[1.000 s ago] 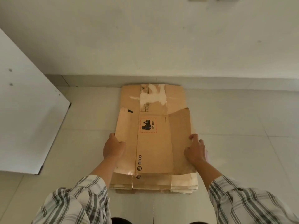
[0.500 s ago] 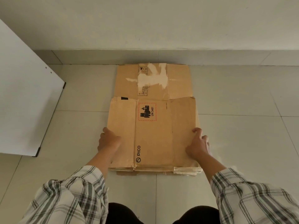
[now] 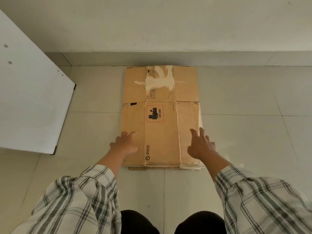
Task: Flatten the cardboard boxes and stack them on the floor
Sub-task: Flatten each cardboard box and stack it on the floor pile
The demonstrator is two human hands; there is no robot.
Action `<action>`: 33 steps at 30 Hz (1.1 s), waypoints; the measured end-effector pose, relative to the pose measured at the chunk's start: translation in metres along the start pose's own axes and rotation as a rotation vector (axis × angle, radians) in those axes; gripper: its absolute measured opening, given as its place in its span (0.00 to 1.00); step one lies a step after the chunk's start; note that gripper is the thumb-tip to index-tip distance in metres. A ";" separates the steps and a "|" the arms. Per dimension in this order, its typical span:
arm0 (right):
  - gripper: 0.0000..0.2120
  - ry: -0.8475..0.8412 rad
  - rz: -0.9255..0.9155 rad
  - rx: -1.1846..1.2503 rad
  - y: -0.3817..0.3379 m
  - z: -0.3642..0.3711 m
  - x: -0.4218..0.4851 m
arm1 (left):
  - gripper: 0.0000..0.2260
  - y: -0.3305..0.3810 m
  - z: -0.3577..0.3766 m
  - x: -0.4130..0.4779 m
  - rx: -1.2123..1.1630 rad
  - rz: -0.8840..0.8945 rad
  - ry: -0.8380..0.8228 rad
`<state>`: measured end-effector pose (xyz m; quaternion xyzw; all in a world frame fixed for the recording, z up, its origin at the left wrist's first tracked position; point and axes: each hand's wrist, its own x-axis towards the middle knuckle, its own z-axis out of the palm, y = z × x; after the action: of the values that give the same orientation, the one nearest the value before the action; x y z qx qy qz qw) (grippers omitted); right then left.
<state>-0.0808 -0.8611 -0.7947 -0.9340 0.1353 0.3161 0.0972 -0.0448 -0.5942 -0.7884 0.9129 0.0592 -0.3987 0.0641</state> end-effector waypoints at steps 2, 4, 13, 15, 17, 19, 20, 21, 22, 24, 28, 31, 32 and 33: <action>0.32 0.036 -0.048 0.007 -0.011 -0.035 -0.030 | 0.31 0.006 -0.024 -0.036 -0.020 0.017 0.005; 0.28 0.050 -0.066 0.010 -0.020 -0.071 -0.063 | 0.27 0.011 -0.052 -0.075 -0.037 0.029 0.021; 0.21 0.138 -0.163 -0.033 -0.072 -0.284 -0.261 | 0.22 0.010 -0.232 -0.307 -0.105 0.065 0.102; 0.20 0.158 -0.188 -0.023 -0.090 -0.329 -0.303 | 0.21 0.005 -0.271 -0.356 -0.130 0.071 0.139; 0.19 0.174 -0.220 -0.033 -0.112 -0.370 -0.345 | 0.19 -0.003 -0.309 -0.404 -0.159 0.083 0.174; 0.18 0.200 -0.259 -0.064 -0.138 -0.402 -0.378 | 0.18 -0.011 -0.342 -0.445 -0.175 0.099 0.216; 0.18 0.221 -0.279 -0.076 -0.153 -0.418 -0.396 | 0.17 -0.019 -0.359 -0.465 -0.178 0.108 0.248; 0.18 0.237 -0.298 -0.085 -0.168 -0.432 -0.413 | 0.17 -0.026 -0.374 -0.484 -0.182 0.115 0.276; 0.18 0.254 -0.321 -0.089 -0.185 -0.444 -0.430 | 0.17 -0.037 -0.388 -0.501 -0.192 0.118 0.307; 0.18 0.286 -0.371 -0.087 -0.218 -0.465 -0.460 | 0.18 -0.059 -0.410 -0.529 -0.210 0.119 0.360; 0.16 0.369 -0.476 -0.079 -0.297 -0.486 -0.524 | 0.17 -0.130 -0.444 -0.575 -0.119 0.143 0.483; 0.15 0.440 -0.535 -0.071 -0.354 -0.485 -0.565 | 0.15 -0.200 -0.459 -0.606 -0.040 0.157 0.560; 0.15 0.458 -0.548 -0.071 -0.375 -0.482 -0.579 | 0.15 -0.228 -0.462 -0.617 -0.032 0.153 0.578; 0.15 0.472 -0.559 -0.071 -0.395 -0.478 -0.592 | 0.16 -0.256 -0.466 -0.627 -0.026 0.148 0.595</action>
<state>-0.1390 -0.5023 -0.0181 -0.9849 -0.1174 0.0575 0.1132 -0.1732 -0.3011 -0.0307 0.9905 0.0136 -0.1075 0.0844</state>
